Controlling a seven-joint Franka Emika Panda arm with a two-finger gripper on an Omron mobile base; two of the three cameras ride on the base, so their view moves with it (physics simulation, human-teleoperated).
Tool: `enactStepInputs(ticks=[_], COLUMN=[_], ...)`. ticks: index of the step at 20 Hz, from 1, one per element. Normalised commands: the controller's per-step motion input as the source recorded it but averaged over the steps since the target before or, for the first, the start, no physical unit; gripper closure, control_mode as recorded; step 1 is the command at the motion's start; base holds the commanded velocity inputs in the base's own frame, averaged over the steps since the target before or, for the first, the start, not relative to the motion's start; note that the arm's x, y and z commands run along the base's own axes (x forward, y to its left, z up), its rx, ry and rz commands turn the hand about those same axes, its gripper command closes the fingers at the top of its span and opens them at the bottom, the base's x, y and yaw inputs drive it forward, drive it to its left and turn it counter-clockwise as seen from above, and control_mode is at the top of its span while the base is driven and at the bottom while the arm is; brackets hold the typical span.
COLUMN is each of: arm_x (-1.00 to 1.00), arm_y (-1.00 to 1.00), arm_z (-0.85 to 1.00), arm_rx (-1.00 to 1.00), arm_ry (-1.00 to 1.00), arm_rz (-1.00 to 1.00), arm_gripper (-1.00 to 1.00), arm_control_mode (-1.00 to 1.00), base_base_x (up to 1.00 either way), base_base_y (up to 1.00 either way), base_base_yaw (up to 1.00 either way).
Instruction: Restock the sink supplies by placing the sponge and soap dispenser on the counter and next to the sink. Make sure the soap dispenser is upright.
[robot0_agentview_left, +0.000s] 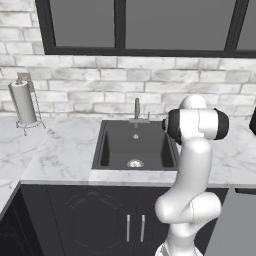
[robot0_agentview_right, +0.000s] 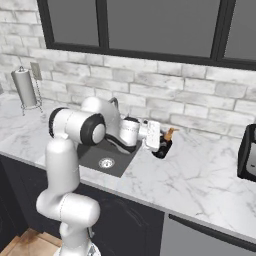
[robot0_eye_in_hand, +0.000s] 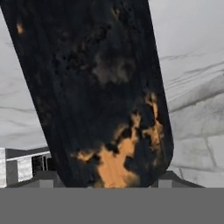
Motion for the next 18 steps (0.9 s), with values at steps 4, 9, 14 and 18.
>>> enactStepInputs(ticks=[4, 9, 14, 18], arm_x=[0.49, 0.28, -0.27, -0.46], arm_y=[0.22, 0.16, 0.19, 0.39], arm_z=[-0.23, -0.20, -0.43, -0.43], arm_rx=[-0.02, -0.04, -0.09, -0.07], arm_ry=[0.00, 0.00, -0.15, -0.22], arm_rz=[0.00, 0.00, -0.02, -0.05], arm_gripper=[1.00, 1.00, 1.00, 1.00], arm_control_mode=[-1.00, -1.00, -1.00, -1.00], base_base_x=[0.00, 0.00, 0.00, 0.00], base_base_y=[0.00, 0.00, 0.00, 0.00], base_base_yaw=[0.00, 0.00, 0.00, 0.00])
